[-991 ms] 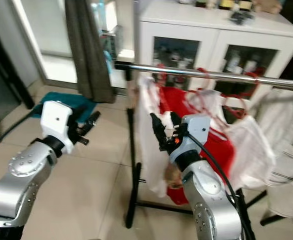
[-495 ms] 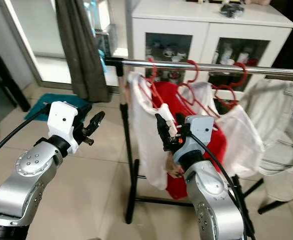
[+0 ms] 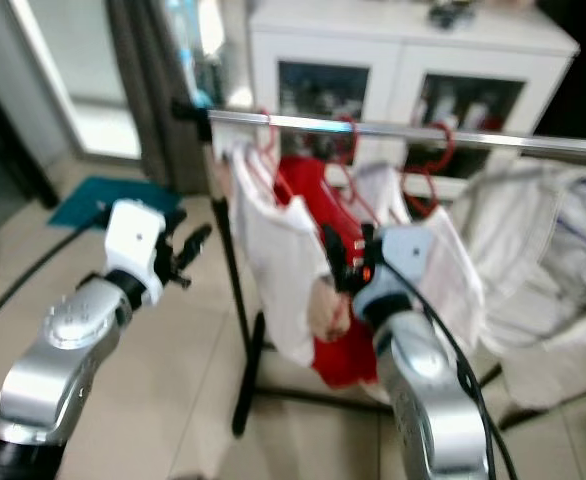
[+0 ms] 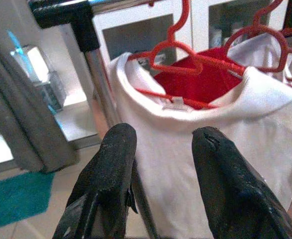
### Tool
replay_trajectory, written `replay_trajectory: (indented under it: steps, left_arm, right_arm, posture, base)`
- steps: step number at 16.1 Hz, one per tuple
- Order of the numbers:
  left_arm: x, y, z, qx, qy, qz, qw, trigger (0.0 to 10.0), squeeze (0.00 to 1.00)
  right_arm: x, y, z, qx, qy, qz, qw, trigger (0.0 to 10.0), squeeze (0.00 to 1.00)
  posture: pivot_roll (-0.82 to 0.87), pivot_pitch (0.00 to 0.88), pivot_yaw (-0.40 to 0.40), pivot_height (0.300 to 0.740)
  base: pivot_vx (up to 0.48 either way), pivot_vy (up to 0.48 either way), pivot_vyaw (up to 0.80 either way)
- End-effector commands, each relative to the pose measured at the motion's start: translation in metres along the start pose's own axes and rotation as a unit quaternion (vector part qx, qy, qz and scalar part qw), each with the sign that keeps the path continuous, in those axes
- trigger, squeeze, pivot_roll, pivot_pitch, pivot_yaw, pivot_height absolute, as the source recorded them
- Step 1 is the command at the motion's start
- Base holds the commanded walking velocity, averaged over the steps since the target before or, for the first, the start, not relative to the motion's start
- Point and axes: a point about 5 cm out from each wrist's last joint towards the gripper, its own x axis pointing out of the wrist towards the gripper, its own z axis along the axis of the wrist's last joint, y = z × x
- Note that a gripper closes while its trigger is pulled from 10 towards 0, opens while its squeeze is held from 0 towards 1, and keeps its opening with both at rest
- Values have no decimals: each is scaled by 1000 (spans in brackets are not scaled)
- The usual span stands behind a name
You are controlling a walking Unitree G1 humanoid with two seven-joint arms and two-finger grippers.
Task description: Hang hanger
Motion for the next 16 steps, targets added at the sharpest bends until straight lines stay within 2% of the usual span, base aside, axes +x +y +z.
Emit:
replay_trajectory:
  steps: [1, 5, 6, 11, 14, 16]
  left_arm:
    - [1, 2, 3, 3, -7, 0, 1000, 10000, 0]
    - [3, 1, 4, 0, -9, -6, 1000, 10000, 0]
    - [3, 0, 3, 0, -9, -10, 1000, 10000, 0]
    - [5, -2, 1, -5, -5, -20, 1000, 10000, 0]
    - [5, -3, 1, -7, -5, -21, 1000, 10000, 0]
    - [5, -3, 1, -7, -6, -20, 1000, 10000, 0]
  right_arm:
    - [4, 0, 4, -13, -7, -5, 1000, 10000, 0]
    - [8, -3, 7, -6, -19, -22, 1000, 10000, 0]
    - [8, -8, 9, 21, -31, -46, 998, 10000, 0]
    - [12, -10, 21, -14, -46, -46, 998, 10000, 0]
    - [15, -10, 24, -18, -45, -35, 998, 10000, 0]
    - [16, -8, 24, -53, -38, -20, 998, 10000, 0]
  posture:
    - [9, 0, 29, 740]
    - [6, 0, 28, 740]
    - [6, 0, 27, 740]
    - [-3, 0, 23, 740]
    - [-5, 0, 16, 740]
    - [-4, 0, 12, 740]
  base:
    - [0, 0, 800]
    - [183, 0, 748]
    - [240, 0, 0]
    - [242, 0, 0]
    - [0, 0, 0]
    - [0, 0, 0]
